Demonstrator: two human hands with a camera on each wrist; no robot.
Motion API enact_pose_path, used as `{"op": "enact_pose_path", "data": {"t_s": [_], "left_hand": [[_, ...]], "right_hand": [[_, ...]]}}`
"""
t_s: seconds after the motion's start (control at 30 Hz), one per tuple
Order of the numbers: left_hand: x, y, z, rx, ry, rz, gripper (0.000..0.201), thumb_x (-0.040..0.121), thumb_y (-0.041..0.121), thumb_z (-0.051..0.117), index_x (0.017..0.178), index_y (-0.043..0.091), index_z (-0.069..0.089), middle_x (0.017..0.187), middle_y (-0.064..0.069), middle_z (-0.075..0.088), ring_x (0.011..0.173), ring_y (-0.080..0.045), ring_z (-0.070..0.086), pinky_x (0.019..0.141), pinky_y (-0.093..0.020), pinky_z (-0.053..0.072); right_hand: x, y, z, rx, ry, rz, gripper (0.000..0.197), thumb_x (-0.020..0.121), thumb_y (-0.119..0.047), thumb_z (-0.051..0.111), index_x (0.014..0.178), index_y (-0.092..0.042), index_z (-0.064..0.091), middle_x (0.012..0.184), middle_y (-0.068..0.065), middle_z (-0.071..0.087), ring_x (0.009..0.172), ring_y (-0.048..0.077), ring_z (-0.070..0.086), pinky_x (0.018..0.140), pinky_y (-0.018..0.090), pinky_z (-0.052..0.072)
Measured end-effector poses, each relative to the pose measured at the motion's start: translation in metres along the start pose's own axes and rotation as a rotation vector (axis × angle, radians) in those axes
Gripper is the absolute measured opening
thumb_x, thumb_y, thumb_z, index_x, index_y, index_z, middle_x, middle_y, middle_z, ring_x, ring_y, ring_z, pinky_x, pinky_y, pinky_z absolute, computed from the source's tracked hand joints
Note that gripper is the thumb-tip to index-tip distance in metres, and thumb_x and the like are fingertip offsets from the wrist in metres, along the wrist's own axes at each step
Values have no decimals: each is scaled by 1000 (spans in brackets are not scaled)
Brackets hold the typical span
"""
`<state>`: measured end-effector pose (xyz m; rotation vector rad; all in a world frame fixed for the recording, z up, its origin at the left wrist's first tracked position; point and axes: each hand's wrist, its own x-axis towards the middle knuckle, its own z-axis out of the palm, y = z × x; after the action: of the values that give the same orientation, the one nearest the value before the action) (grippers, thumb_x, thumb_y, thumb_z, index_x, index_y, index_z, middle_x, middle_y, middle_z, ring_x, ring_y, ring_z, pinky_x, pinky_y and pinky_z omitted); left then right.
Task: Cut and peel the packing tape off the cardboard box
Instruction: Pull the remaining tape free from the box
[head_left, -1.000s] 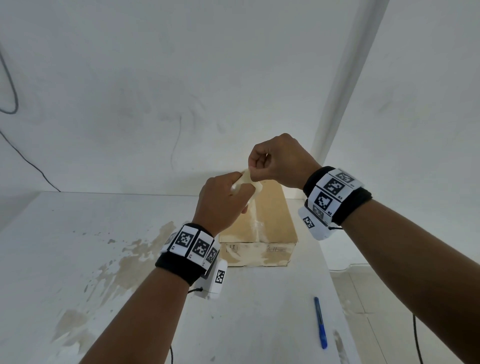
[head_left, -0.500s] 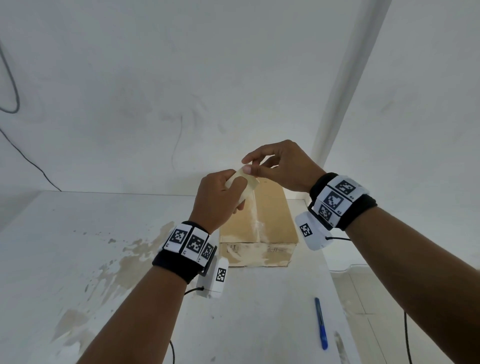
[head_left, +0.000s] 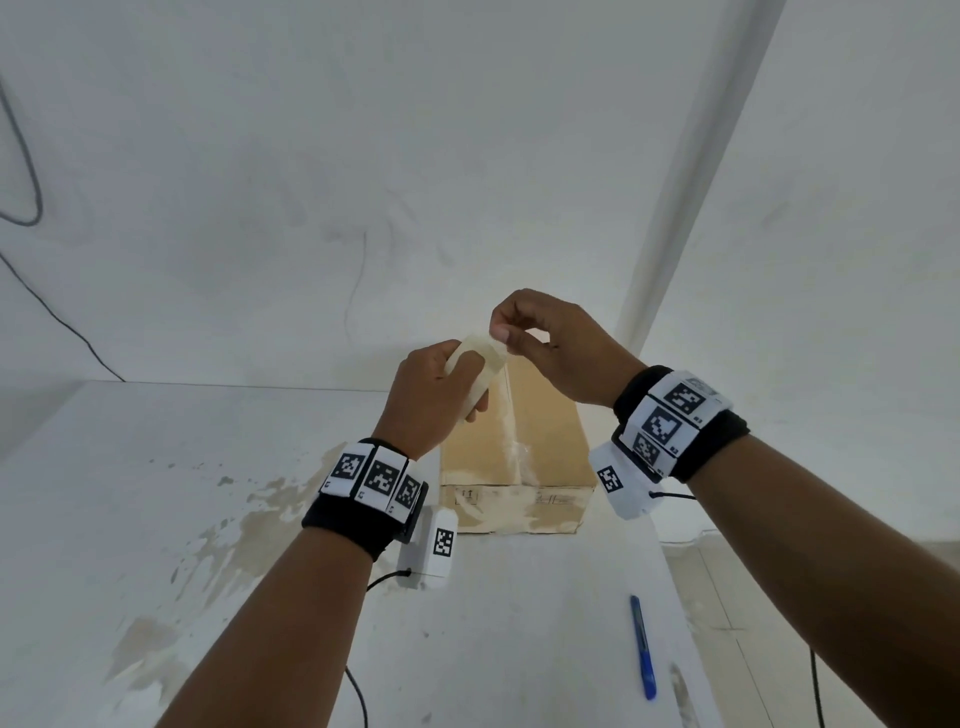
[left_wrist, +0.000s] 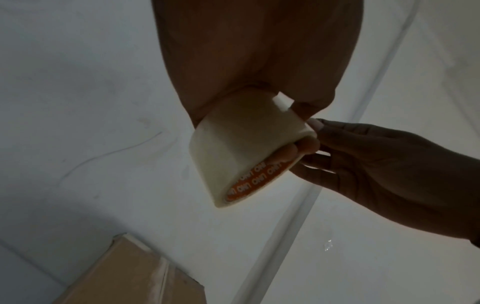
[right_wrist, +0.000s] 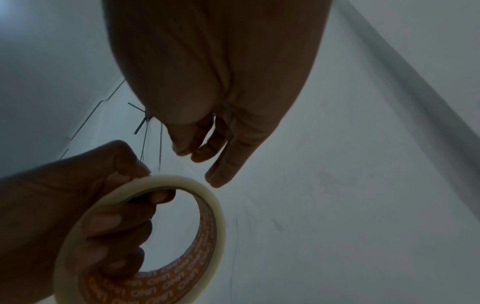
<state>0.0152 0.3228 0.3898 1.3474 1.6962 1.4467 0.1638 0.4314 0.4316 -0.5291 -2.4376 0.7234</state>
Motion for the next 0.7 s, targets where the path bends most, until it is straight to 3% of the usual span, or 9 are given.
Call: {"op": "enact_pose_path", "data": {"t_s": [0.1, 0.23, 0.37, 0.47, 0.57, 0.7], "left_hand": [[0, 1, 0, -14, -44, 13, 30, 97, 22, 47, 86, 5, 70, 59, -2, 68, 52, -19, 60, 58, -33, 52], [4, 0, -4, 18, -66, -1, 29, 102, 19, 49, 92, 5, 72, 62, 0, 72, 56, -18, 64, 65, -36, 55], [5, -4, -4, 119, -85, 16, 31, 103, 22, 51, 86, 11, 74, 67, 1, 77, 54, -12, 67, 59, -25, 55], [6, -9, -3, 156, -79, 20, 30, 105, 25, 53, 82, 20, 73, 66, 5, 77, 52, -8, 68, 53, -19, 53], [4, -9, 0, 148, -96, 9, 27, 106, 29, 54, 91, 20, 74, 67, 4, 78, 55, -9, 72, 58, -24, 57], [4, -5, 2, 43, -179, -32, 30, 108, 26, 48, 104, 10, 72, 77, -10, 80, 63, -24, 71, 68, -36, 58]], "right_hand": [[1, 1, -2, 38, 21, 38, 9, 103, -18, 55, 98, -14, 61, 97, -6, 66, 92, 11, 66, 89, 39, 56], [-2, -1, 1, 48, 66, 32, 11, 101, -19, 59, 97, -11, 65, 88, -11, 68, 84, 3, 63, 87, 38, 55], [-7, 2, 3, 91, 56, 47, 11, 102, -14, 56, 94, -9, 62, 84, -5, 68, 81, 15, 66, 85, 45, 58], [-9, 2, 2, 108, 29, 79, 11, 101, -9, 55, 93, -6, 62, 87, 2, 69, 81, 18, 70, 84, 42, 61], [-5, 5, -2, 169, 29, 191, 11, 100, -6, 55, 95, -3, 64, 87, -1, 69, 78, 13, 70, 84, 41, 61], [-4, 6, -12, 356, 36, 319, 15, 96, -14, 65, 101, 0, 67, 96, 7, 72, 82, 17, 70, 90, 41, 60]]}}
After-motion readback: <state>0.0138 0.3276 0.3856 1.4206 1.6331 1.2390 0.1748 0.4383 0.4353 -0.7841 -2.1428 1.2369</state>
